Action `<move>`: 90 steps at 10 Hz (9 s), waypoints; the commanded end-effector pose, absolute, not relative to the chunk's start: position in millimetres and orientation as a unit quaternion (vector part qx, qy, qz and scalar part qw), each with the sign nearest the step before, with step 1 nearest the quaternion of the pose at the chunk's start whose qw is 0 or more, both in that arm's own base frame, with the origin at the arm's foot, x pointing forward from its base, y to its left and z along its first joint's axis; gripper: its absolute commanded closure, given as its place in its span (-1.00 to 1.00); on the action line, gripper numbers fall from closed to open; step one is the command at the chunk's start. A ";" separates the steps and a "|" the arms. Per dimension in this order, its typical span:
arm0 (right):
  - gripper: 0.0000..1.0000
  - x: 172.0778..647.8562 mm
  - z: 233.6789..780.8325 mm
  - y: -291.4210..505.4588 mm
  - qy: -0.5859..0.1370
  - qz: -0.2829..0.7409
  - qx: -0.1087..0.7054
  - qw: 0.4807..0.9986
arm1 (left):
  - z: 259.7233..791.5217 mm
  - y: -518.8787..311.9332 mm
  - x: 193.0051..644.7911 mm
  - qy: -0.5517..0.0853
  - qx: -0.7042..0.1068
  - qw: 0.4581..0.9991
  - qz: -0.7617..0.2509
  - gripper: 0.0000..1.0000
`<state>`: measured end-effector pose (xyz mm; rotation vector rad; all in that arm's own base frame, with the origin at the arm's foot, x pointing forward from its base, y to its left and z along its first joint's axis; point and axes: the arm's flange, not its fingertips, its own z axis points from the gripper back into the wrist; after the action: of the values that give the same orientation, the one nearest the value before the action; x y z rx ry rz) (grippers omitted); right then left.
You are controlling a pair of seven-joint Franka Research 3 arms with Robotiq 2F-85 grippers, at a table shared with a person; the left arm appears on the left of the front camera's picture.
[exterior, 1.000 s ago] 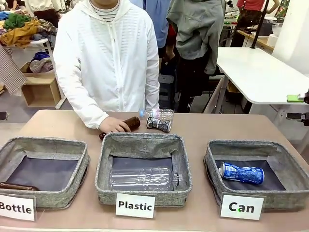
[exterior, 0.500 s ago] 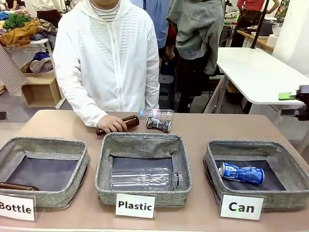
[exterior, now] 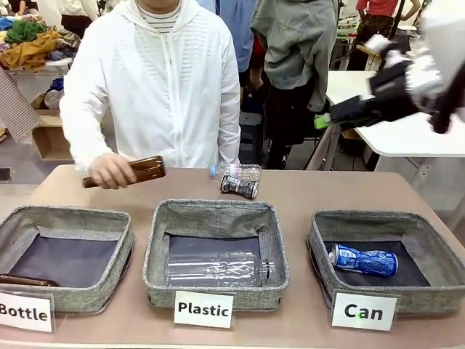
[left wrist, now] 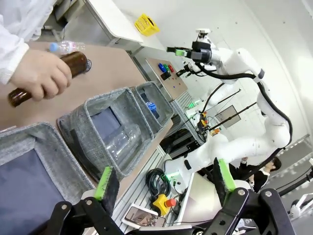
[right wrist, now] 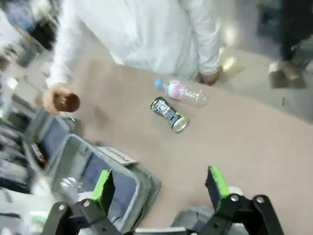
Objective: Sort the can waste into the basket.
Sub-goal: Pick up the can waste from the table and place it in the right Fabric basket.
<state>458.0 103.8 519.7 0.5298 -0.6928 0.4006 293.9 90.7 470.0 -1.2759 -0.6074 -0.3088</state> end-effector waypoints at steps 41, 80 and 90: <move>0.93 657.3 307.4 310.4 -0.065 0.573 0.059 0.815 | 498.0 126.0 242.8 -0.192 -0.559 0.777 -0.218 -1.00; -1.00 434.5 471.4 -45.5 -0.109 0.117 0.566 0.808 | 498.0 126.0 242.8 -0.192 -0.559 0.777 -0.218 -1.00; -1.00 434.5 471.4 -45.5 -0.109 0.117 0.566 0.808 | 498.0 126.0 242.8 -0.192 -0.559 0.777 -0.218 -1.00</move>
<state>434.4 -44.7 471.4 1.2246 -0.2165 0.2429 241.2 126.7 494.6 -1.1882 -0.4073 -0.4881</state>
